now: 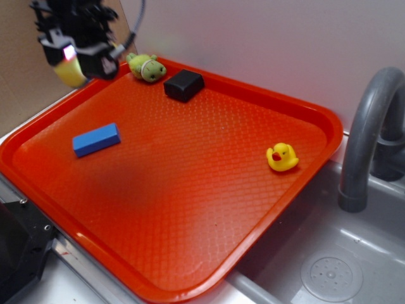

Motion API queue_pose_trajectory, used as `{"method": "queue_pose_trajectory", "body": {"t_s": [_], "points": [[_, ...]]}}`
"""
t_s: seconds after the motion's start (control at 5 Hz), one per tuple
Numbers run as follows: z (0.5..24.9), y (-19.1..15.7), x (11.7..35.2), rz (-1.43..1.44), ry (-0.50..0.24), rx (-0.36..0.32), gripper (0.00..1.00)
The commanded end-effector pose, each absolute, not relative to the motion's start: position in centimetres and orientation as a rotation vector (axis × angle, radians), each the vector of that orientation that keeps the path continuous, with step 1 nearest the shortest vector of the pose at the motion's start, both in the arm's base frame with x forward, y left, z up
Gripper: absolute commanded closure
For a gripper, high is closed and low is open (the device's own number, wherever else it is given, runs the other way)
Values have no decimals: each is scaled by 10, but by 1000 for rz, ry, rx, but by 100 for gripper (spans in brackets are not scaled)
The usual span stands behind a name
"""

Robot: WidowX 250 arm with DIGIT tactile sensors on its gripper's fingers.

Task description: Grab the green sponge.

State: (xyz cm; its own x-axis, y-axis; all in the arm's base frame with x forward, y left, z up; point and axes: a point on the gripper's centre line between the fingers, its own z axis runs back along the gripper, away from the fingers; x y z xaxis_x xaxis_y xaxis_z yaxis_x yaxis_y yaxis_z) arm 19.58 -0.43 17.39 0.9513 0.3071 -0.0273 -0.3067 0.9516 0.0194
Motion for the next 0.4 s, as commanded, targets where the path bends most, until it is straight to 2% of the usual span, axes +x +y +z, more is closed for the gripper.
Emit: {"method": "queue_pose_trajectory", "body": {"t_s": [0.0,0.2], "points": [[226,-1,167,273,-133,-46,100],[227,0,168,262,-162,-56,100]]}}
